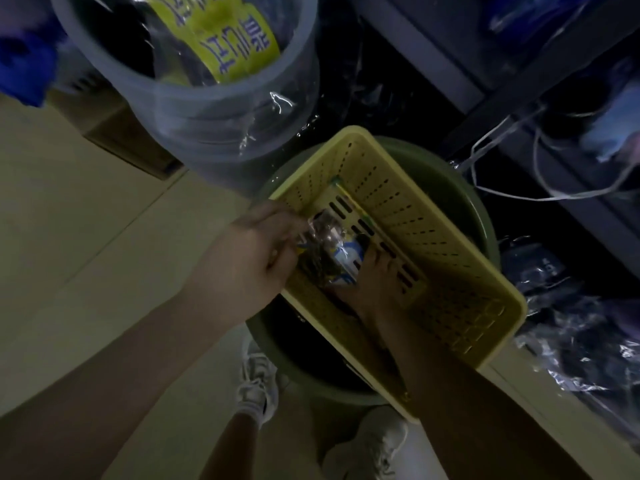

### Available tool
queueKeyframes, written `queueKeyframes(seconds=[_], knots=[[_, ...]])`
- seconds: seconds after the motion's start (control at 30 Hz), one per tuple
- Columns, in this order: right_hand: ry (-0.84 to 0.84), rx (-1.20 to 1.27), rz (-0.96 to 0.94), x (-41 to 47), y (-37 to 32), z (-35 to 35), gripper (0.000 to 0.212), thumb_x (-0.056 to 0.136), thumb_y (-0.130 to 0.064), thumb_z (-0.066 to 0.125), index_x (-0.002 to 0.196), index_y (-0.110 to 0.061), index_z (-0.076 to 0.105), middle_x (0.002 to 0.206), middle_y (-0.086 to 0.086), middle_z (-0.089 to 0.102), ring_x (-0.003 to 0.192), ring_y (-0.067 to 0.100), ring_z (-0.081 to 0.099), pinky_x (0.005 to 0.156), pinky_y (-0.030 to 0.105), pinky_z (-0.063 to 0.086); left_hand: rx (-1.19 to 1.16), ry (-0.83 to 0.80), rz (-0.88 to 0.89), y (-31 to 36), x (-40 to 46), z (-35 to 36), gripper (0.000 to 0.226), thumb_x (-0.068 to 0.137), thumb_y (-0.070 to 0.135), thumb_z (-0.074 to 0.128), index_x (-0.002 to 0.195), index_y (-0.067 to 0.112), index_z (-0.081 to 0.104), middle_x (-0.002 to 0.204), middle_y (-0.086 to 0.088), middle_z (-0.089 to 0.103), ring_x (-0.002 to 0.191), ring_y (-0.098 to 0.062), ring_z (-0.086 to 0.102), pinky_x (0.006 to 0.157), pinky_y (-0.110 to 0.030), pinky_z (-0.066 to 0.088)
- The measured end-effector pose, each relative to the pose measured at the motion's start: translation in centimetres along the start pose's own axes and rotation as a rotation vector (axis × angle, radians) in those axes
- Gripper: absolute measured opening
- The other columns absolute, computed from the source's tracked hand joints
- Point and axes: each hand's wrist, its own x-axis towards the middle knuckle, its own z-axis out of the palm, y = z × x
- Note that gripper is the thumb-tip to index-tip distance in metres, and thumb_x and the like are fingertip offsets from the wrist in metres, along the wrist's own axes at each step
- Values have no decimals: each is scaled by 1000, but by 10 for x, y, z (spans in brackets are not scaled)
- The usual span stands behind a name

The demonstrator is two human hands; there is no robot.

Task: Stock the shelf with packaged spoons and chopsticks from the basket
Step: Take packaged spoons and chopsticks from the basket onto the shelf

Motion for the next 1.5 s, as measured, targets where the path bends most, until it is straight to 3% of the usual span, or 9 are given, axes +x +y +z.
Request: queueKeyframes(seconds=[0.2, 0.33, 0.47, 0.67, 0.87, 1.1, 1.2, 1.3, 1.5], knots=[[53, -205, -157, -10, -3, -9, 56, 87, -46, 54, 127, -8, 42, 130, 14, 51, 123, 29, 44, 96, 38, 40, -61, -38, -52, 0, -2, 8, 49, 74, 31, 33, 101, 8, 67, 86, 11, 50, 73, -2, 50, 64, 2, 36], [-44, 114, -99, -17, -10, -11, 53, 92, -23, 53, 139, -12, 31, 130, 15, 54, 117, 28, 54, 91, 36, 46, -80, -61, -121, 6, -2, 16, 38, 78, 24, 42, 103, 10, 66, 83, 24, 45, 65, 9, 52, 63, 3, 35], [-32, 243, -132, -35, 0, -34, 48, 92, -29, 50, 136, -17, 37, 123, 10, 58, 115, 25, 56, 91, 36, 47, -126, -45, -231, 15, 0, 26, 28, 85, 0, 50, 108, 6, 64, 95, -2, 62, 78, -10, 55, 67, 3, 35], [7, 606, -236, -77, 10, -94, 37, 91, -10, 51, 127, -16, 46, 102, 1, 61, 78, 4, 59, 58, 8, 43, -375, -19, -380, 48, 0, 41, 16, 88, 26, 55, 99, 15, 59, 89, 10, 60, 82, -1, 56, 65, 6, 36], [-264, 1290, -159, -107, -20, -125, 36, 82, -11, 57, 113, -31, 57, 102, 2, 69, 92, 22, 67, 79, 42, 55, -1005, 71, -585, 69, -1, 28, 24, 80, 17, 66, 101, 15, 55, 95, -1, 67, 86, -17, 67, 63, -16, 52], [-153, 777, -98, -84, -42, -87, 32, 99, -43, 26, 104, -26, 53, 96, -6, 49, 84, 6, 50, 70, 25, 39, -803, 161, -749, 54, -20, -8, 6, 89, 16, 54, 85, 20, 56, 70, -1, 62, 42, -7, 60, 34, -17, 40], [-227, 632, 38, -51, -12, -40, 48, 90, -51, 46, 127, -20, 45, 115, 0, 56, 105, 15, 57, 75, 22, 45, -699, 172, -692, 34, -26, -18, 3, 88, 15, 55, 90, 18, 56, 71, 0, 63, 42, -1, 60, 32, -12, 37], [-287, 457, 114, -31, 6, 0, 81, 79, -65, 52, 144, -25, 24, 147, 10, 34, 130, 31, 41, 101, 46, 42, -574, 142, -669, 14, -31, -15, 10, 86, 21, 59, 84, 30, 55, 74, 4, 65, 51, -3, 65, 33, -21, 44], [-139, 447, 134, -12, 14, 13, 92, 72, -62, 64, 138, -9, 29, 138, 16, 43, 118, 31, 51, 87, 35, 48, -390, 27, -612, -2, -33, -5, 16, 83, 24, 62, 96, 25, 54, 79, 7, 66, 67, -11, 68, 49, -31, 53]])
